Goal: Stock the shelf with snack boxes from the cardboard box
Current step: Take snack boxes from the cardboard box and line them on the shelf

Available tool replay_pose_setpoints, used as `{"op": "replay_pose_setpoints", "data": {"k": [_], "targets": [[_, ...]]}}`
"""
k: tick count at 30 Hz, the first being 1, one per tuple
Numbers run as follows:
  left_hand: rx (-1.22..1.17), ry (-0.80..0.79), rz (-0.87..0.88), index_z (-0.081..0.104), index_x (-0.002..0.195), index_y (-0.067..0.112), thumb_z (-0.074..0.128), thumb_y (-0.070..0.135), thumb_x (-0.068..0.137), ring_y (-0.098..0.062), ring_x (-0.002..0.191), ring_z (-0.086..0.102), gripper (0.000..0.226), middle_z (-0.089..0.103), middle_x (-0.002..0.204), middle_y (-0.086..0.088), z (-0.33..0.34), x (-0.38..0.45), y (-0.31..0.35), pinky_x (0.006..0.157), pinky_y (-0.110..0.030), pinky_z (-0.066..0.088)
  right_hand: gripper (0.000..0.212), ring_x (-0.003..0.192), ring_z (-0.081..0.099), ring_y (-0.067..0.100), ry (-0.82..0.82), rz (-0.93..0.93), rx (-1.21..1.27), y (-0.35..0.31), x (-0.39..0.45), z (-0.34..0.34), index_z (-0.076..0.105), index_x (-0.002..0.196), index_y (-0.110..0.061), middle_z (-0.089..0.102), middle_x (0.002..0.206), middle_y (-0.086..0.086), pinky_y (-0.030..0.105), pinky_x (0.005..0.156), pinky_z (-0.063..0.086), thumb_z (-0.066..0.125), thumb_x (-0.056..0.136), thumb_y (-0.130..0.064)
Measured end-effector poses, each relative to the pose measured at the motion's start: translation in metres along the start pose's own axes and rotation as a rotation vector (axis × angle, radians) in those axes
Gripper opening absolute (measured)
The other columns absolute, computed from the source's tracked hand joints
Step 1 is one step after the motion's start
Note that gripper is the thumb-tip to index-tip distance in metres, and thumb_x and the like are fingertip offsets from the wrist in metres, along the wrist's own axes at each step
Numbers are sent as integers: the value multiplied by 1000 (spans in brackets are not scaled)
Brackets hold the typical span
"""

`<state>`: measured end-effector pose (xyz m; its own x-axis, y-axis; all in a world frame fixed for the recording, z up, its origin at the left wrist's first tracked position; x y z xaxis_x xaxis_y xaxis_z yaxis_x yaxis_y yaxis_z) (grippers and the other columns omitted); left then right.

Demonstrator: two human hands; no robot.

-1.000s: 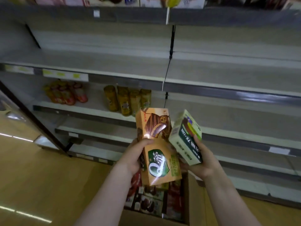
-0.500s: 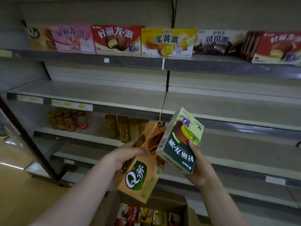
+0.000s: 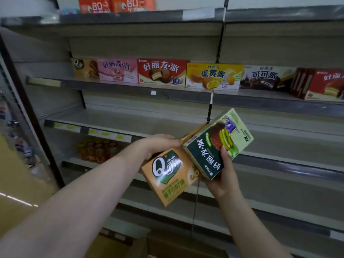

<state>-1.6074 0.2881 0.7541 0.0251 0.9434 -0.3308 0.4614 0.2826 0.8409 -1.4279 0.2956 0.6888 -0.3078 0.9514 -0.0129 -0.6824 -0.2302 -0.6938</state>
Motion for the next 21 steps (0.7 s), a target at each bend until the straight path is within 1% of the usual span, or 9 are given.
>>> {"op": "replay_pose_setpoints", "data": {"k": [4,7,9,11,12,14,17,19,21], "targets": [[-40,208,160,64,105,19,56,60,87,-20,83,71,46,73,96,-3,-39,-29,0,71,-30,54,36,79,71,19,-9,-93,44,3,5,30,62,109,-23,74,97,2,35,63,56,52,82,-45],[-127,582,304,60,104,25,49,58,91,-15,97,62,38,65,108,1,-71,-45,-32,86,-36,50,43,90,67,24,22,-147,100,12,7,56,62,114,-20,71,105,6,40,75,52,58,79,-46],[-404,705,294,61,109,19,45,55,95,-19,100,61,42,65,111,-2,-89,-51,-63,90,-39,49,66,99,66,28,40,-169,100,26,12,82,59,124,-16,68,118,10,44,82,53,74,67,-47],[-814,703,241,64,104,13,43,53,96,-23,94,64,46,68,104,-6,-104,-59,-90,83,-38,49,94,106,65,31,63,-171,112,47,17,112,57,129,-13,66,122,13,47,85,54,89,48,-48],[-951,675,244,65,99,12,42,55,95,-26,89,66,49,70,98,-9,-109,-65,-97,81,-38,50,98,109,64,31,75,-177,134,54,19,123,57,130,-13,66,122,13,49,88,53,91,44,-48],[-1059,579,318,68,104,14,40,65,91,-31,91,69,60,73,100,-11,-125,-75,-112,83,-42,53,93,114,61,32,82,-179,173,76,25,153,58,130,-17,66,122,11,55,95,48,91,48,-47],[-910,544,471,60,127,20,37,78,79,-29,104,68,79,70,115,-9,-153,-92,-129,72,-39,57,68,114,62,30,75,-159,245,107,37,193,59,127,-23,69,119,6,57,95,47,81,67,-45],[-803,631,469,53,132,18,55,80,69,-25,101,69,88,70,115,-6,-176,-102,-139,68,-34,57,56,110,65,29,74,-129,226,127,44,220,59,124,-25,70,115,3,57,93,48,75,74,-45],[-804,713,384,52,128,18,71,67,65,-18,93,71,82,72,108,-2,-197,-105,-145,73,-34,56,47,106,66,28,75,-99,162,139,51,240,58,121,-26,72,111,2,59,89,50,71,80,-44]]}}
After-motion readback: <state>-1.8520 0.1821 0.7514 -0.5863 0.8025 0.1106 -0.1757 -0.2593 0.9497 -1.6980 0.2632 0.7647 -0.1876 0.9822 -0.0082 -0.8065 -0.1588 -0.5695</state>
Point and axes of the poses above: each hand's wrist, its own x-axis towards the middle knuckle, its own z-axis out of the palm, y = z × x, the point moved 4 cm from there along x, towards the middle knuckle
